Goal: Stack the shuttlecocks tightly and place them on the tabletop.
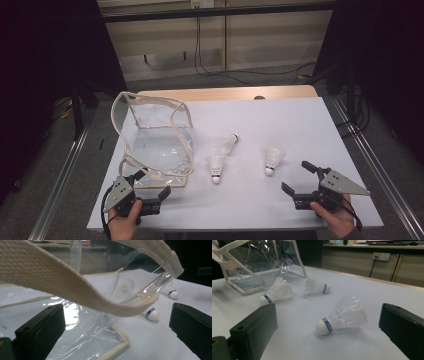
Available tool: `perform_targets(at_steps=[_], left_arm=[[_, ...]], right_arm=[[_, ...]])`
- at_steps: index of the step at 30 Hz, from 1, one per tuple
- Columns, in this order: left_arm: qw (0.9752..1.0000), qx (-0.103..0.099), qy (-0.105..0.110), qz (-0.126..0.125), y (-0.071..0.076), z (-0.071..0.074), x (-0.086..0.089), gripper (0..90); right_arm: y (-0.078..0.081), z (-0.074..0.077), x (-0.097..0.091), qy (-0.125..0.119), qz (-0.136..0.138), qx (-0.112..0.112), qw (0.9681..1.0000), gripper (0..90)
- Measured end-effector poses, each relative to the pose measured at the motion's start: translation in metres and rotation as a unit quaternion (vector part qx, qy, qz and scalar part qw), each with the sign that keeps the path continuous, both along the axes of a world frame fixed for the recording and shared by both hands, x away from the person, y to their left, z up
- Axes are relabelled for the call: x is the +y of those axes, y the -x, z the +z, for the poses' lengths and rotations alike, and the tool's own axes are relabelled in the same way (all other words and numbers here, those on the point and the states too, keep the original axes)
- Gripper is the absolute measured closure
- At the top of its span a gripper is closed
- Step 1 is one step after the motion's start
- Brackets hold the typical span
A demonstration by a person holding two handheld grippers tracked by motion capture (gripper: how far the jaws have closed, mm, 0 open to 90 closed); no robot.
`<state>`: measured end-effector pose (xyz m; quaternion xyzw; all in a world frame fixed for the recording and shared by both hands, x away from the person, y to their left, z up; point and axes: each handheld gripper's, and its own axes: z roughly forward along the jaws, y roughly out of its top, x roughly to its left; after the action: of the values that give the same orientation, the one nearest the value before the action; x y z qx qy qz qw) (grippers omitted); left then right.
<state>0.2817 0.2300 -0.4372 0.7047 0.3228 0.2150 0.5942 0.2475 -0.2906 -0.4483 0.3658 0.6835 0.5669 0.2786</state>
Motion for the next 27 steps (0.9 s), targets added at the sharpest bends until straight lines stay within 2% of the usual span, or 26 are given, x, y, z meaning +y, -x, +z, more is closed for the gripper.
perform_targets(at_steps=[6,12,14,16,19,21,27], left_arm=[[0.9999,0.006,0.009,-0.004,0.000,-0.001,-0.003,0.3],[0.9998,0.008,-0.002,-0.017,0.001,0.000,-0.006,0.3],[0.9997,0.013,0.008,-0.021,0.003,0.000,-0.007,0.3],[0.9995,0.015,0.006,-0.027,0.004,0.000,-0.008,0.7],[0.9992,0.020,0.019,-0.030,0.004,0.001,-0.011,0.6],[0.9991,0.021,0.011,-0.035,0.004,0.001,-0.013,0.6],[0.9983,0.033,0.010,-0.048,0.005,0.000,-0.018,0.6]], right_arm=[[-0.002,0.001,0.000,0.004,-0.002,-0.002,1.0000,1.2],[0.000,0.002,0.000,0.001,-0.001,-0.003,1.0000,1.3],[0.000,0.002,-0.001,0.000,-0.002,-0.005,1.0000,1.4],[0.000,0.003,-0.002,-0.004,-0.002,-0.007,1.0000,1.4],[0.000,0.003,-0.001,0.001,0.000,-0.006,1.0000,1.4],[0.000,0.003,-0.001,0.000,-0.001,-0.006,1.0000,1.4],[0.001,0.005,0.002,0.006,0.004,-0.009,0.9999,1.6]])
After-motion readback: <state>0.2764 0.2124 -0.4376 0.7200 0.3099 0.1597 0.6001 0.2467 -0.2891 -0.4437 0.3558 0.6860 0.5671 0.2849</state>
